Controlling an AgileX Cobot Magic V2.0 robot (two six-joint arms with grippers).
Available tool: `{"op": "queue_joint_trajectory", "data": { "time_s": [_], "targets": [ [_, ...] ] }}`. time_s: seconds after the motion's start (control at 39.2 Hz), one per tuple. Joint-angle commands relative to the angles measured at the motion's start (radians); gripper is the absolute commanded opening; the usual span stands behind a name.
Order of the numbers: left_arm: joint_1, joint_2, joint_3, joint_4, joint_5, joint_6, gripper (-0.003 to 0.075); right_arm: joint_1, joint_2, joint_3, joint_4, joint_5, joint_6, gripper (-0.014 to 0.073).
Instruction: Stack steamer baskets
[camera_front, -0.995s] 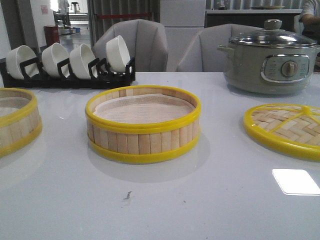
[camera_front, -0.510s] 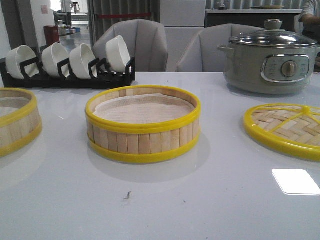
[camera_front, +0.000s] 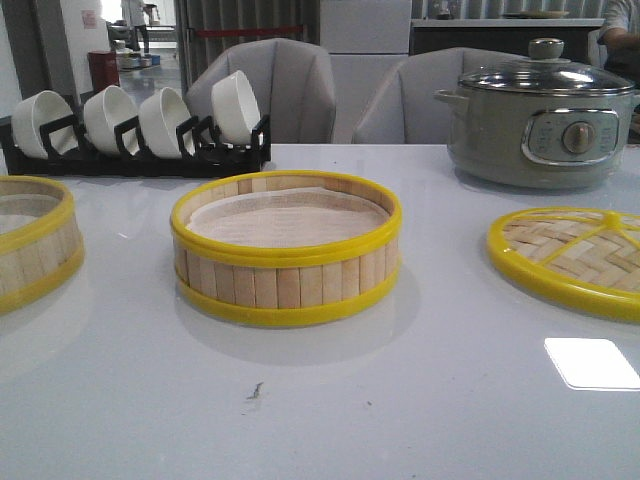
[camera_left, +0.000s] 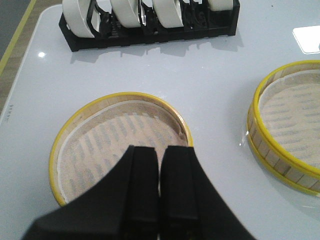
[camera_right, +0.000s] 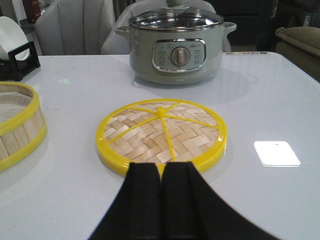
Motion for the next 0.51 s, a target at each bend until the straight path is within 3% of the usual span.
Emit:
{"op": "queue_joint_trajectory", "data": {
  "time_s": [0.0, 0.38, 0.48],
  "targets": [
    [-0.007, -0.008, -0.035, 0.002, -0.069, -0.001, 0.0085, -0.008, -0.021, -0.015, 0.000, -0.094, -0.005, 0.0069],
    [-0.007, -0.008, -0.035, 0.001, -0.047, -0.001, 0.0085, -0.008, -0.021, -0.017, 0.000, -0.227, -0.005, 0.0069],
    [-0.007, -0.008, -0.035, 0.002, -0.037, -0.001, 0.0085, 0.004, -0.021, -0.061, 0.000, -0.177, 0.032, 0.0069]
  ]
}}
